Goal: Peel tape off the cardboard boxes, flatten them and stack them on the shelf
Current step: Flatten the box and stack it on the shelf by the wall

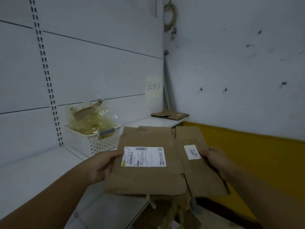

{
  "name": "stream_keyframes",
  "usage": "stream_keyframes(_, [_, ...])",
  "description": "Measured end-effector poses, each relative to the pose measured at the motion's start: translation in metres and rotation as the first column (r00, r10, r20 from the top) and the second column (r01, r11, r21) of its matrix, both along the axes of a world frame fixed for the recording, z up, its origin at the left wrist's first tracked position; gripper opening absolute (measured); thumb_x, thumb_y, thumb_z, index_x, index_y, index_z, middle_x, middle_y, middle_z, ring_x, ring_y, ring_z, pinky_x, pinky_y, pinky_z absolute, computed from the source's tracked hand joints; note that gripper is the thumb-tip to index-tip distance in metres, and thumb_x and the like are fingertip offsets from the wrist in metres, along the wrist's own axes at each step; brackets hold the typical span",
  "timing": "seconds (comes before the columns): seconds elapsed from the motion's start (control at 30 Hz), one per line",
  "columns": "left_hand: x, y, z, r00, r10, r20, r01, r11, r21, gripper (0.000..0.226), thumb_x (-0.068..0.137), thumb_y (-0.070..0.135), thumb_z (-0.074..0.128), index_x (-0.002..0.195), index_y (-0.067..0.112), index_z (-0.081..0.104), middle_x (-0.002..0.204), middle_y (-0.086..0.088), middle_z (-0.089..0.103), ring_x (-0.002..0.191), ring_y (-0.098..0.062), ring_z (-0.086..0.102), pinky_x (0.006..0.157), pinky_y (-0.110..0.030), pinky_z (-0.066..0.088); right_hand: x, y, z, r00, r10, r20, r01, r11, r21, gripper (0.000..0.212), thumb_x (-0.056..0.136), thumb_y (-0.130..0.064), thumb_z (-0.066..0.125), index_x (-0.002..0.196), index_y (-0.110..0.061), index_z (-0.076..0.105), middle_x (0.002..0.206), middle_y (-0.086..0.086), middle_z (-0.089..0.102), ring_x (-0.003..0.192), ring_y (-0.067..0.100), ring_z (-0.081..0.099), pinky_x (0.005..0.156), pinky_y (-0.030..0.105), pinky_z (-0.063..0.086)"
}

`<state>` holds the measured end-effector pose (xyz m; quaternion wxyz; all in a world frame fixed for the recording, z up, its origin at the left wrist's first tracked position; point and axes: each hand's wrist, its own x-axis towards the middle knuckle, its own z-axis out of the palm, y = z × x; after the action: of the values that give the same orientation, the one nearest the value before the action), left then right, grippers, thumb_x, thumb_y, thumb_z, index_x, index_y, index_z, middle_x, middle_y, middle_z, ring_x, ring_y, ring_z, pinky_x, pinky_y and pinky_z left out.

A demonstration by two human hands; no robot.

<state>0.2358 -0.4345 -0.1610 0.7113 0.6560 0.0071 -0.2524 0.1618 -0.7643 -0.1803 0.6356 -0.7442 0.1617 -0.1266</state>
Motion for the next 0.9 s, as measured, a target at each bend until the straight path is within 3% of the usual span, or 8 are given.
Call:
stream_keyframes(0.13, [0.051, -0.039, -0.006, 0.990, -0.142, -0.008, 0.141, 0.988, -0.066, 0.037, 0.073, 0.029, 0.067, 0.100, 0.004, 0.073, 0.102, -0.019, 0.071, 0.080, -0.029, 0.072, 0.063, -0.039, 0.060, 0.035, -0.043, -0.006, 0.989, -0.141, 0.036, 0.141, 0.990, 0.010, 0.021, 0.090, -0.029, 0.059, 0.092, -0.011, 0.068, 0.082, 0.009, 0.074, 0.073, 0.027, 0.070, 0.056, 0.032, 0.052])
stream_keyframes(0.27, [0.109, -0.093, -0.024, 0.993, -0.116, 0.029, 0.118, 0.904, -0.410, 0.040, 0.075, 0.034, 0.060, 0.102, 0.008, 0.071, 0.105, -0.018, 0.071, 0.085, -0.027, 0.070, 0.075, -0.041, 0.057, 0.077, -0.082, -0.004, 0.967, -0.246, 0.071, 0.242, 0.968, 0.061, 0.022, 0.093, -0.030, 0.055, 0.093, -0.011, 0.065, 0.086, 0.009, 0.071, 0.077, 0.029, 0.068, 0.058, 0.035, 0.051])
stream_keyframes(0.37, [0.145, -0.147, -0.037, 0.995, -0.063, 0.076, 0.093, 0.849, -0.520, 0.045, 0.074, 0.030, 0.060, 0.116, 0.014, 0.060, 0.115, -0.014, 0.068, 0.097, -0.028, 0.066, 0.085, -0.046, 0.052, 0.112, -0.108, 0.001, 0.940, -0.327, 0.098, 0.319, 0.943, 0.090, 0.021, 0.093, -0.032, 0.054, 0.096, -0.014, 0.063, 0.091, 0.009, 0.068, 0.083, 0.031, 0.065, 0.064, 0.038, 0.051])
stream_keyframes(0.47, [0.173, -0.197, -0.048, 0.994, -0.067, 0.092, 0.105, 0.843, -0.527, 0.046, 0.070, 0.023, 0.064, 0.116, 0.018, 0.058, 0.104, -0.008, 0.073, 0.087, -0.025, 0.071, 0.067, -0.038, 0.057, 0.144, -0.129, -0.003, 0.927, -0.355, 0.117, 0.341, 0.932, 0.124, 0.018, 0.093, -0.034, 0.053, 0.089, -0.018, 0.062, 0.089, 0.007, 0.068, 0.082, 0.030, 0.065, 0.060, 0.036, 0.050])
stream_keyframes(0.6, [0.204, -0.246, -0.057, 0.984, -0.108, 0.143, 0.162, 0.872, -0.461, 0.049, 0.072, 0.021, 0.066, 0.120, 0.020, 0.055, 0.103, -0.008, 0.073, 0.085, -0.026, 0.072, 0.058, -0.034, 0.056, 0.180, -0.160, -0.012, 0.918, -0.375, 0.131, 0.353, 0.922, 0.161, 0.016, 0.093, -0.035, 0.053, 0.084, -0.024, 0.059, 0.086, 0.003, 0.067, 0.078, 0.027, 0.065, 0.061, 0.037, 0.051])
stream_keyframes(0.77, [0.238, -0.303, -0.056, 0.986, -0.105, 0.130, 0.148, 0.914, -0.378, 0.051, 0.069, 0.021, 0.068, 0.118, 0.019, 0.058, 0.109, -0.009, 0.071, 0.094, -0.027, 0.070, 0.065, -0.036, 0.056, 0.234, -0.220, -0.019, 0.931, -0.325, 0.165, 0.293, 0.937, 0.191, 0.016, 0.091, -0.034, 0.055, 0.090, -0.021, 0.064, 0.087, 0.004, 0.070, 0.077, 0.025, 0.067, 0.058, 0.035, 0.052])
stream_keyframes(0.9, [0.260, -0.347, -0.047, 0.988, 0.107, 0.112, -0.042, 0.882, -0.470, 0.050, 0.071, 0.014, 0.068, 0.120, 0.020, 0.058, 0.109, -0.008, 0.071, 0.101, -0.027, 0.067, 0.077, -0.041, 0.056, 0.281, -0.253, -0.020, 0.963, -0.208, 0.171, 0.169, 0.962, 0.216, 0.016, 0.091, -0.035, 0.056, 0.090, -0.023, 0.066, 0.074, -0.002, 0.075, 0.066, 0.022, 0.071, 0.050, 0.032, 0.055])
